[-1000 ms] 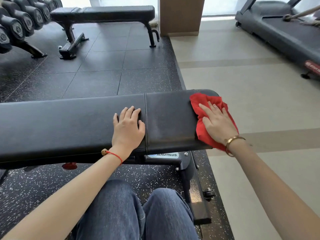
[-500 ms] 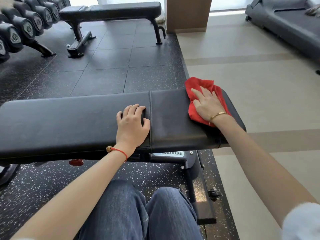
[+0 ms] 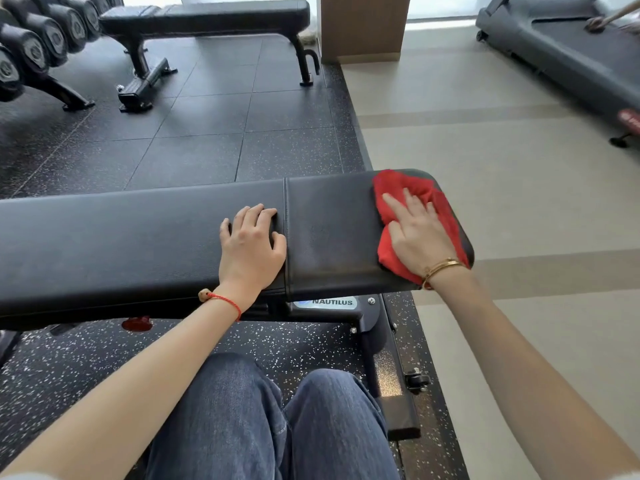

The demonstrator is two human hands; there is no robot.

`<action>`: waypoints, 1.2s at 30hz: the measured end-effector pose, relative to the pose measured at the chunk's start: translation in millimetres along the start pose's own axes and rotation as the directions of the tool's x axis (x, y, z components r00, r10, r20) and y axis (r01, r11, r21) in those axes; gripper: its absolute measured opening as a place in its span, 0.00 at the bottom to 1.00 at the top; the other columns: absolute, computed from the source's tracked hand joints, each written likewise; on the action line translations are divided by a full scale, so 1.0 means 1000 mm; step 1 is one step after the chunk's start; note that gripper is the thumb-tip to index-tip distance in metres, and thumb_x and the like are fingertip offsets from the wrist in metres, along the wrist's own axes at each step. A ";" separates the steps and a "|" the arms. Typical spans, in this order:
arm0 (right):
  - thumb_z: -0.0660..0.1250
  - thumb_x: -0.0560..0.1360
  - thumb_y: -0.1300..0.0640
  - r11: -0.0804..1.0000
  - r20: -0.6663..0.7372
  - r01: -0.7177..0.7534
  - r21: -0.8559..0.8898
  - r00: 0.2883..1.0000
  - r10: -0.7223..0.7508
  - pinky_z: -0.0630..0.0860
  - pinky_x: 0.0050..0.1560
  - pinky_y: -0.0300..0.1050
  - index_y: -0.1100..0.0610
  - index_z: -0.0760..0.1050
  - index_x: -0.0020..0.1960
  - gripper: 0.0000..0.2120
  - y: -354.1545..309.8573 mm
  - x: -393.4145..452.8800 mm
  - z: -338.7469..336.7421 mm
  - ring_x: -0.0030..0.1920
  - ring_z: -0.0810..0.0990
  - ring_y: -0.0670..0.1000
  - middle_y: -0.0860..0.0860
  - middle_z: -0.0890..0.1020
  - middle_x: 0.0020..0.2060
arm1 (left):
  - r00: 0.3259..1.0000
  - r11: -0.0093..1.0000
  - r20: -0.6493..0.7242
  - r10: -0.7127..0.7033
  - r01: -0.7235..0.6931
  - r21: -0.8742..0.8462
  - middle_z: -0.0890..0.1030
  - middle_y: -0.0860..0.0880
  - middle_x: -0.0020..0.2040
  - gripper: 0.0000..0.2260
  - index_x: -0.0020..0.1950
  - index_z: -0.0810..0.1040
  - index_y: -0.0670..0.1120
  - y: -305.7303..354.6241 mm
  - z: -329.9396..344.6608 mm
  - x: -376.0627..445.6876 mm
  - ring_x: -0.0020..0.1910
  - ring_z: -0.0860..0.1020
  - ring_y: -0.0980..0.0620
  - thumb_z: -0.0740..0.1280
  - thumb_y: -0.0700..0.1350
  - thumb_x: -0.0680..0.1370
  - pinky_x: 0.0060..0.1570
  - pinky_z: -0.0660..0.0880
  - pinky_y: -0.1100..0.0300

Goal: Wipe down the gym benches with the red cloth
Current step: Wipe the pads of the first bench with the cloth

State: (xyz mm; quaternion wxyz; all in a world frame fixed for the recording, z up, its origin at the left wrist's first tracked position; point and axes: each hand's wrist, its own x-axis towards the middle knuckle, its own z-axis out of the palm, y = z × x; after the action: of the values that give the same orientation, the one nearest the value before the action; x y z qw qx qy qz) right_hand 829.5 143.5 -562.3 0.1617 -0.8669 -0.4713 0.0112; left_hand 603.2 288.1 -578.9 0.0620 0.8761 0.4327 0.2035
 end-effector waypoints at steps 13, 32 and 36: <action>0.50 0.81 0.54 1.000 0.114 -0.027 -0.001 0.993 0.027 0.40 0.77 0.52 0.49 0.52 0.78 0.26 -0.022 0.052 0.010 0.78 0.49 0.55 0.56 0.50 0.78 | 1.000 1.000 0.007 0.003 -0.003 -0.007 0.71 0.47 0.73 0.20 0.71 0.71 0.46 -0.002 0.000 0.000 0.75 0.64 0.47 0.59 0.46 0.79 0.75 0.56 0.41; 0.50 0.80 0.54 1.000 0.141 0.001 -0.004 0.990 0.000 0.40 0.77 0.53 0.49 0.53 0.78 0.26 -0.026 0.060 0.010 0.78 0.48 0.56 0.56 0.50 0.79 | 1.000 1.000 -0.007 -0.006 0.006 0.003 0.72 0.47 0.73 0.20 0.71 0.72 0.47 -0.002 0.003 0.000 0.75 0.65 0.47 0.60 0.47 0.79 0.75 0.57 0.42; 0.51 0.80 0.55 0.981 0.179 0.192 0.026 0.965 -0.193 0.41 0.77 0.52 0.49 0.52 0.78 0.27 -0.084 0.052 0.028 0.78 0.49 0.55 0.56 0.50 0.78 | 1.000 1.000 -0.018 -0.018 0.018 0.004 0.73 0.48 0.72 0.19 0.69 0.73 0.48 -0.001 0.003 0.002 0.74 0.66 0.47 0.61 0.47 0.78 0.74 0.58 0.42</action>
State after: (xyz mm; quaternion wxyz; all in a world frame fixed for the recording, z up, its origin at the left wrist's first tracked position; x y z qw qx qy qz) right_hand 785.3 235.7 -557.2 0.1224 -0.8117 -0.5660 0.0761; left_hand 604.6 290.5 -580.9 0.0580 0.8704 0.4416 0.2099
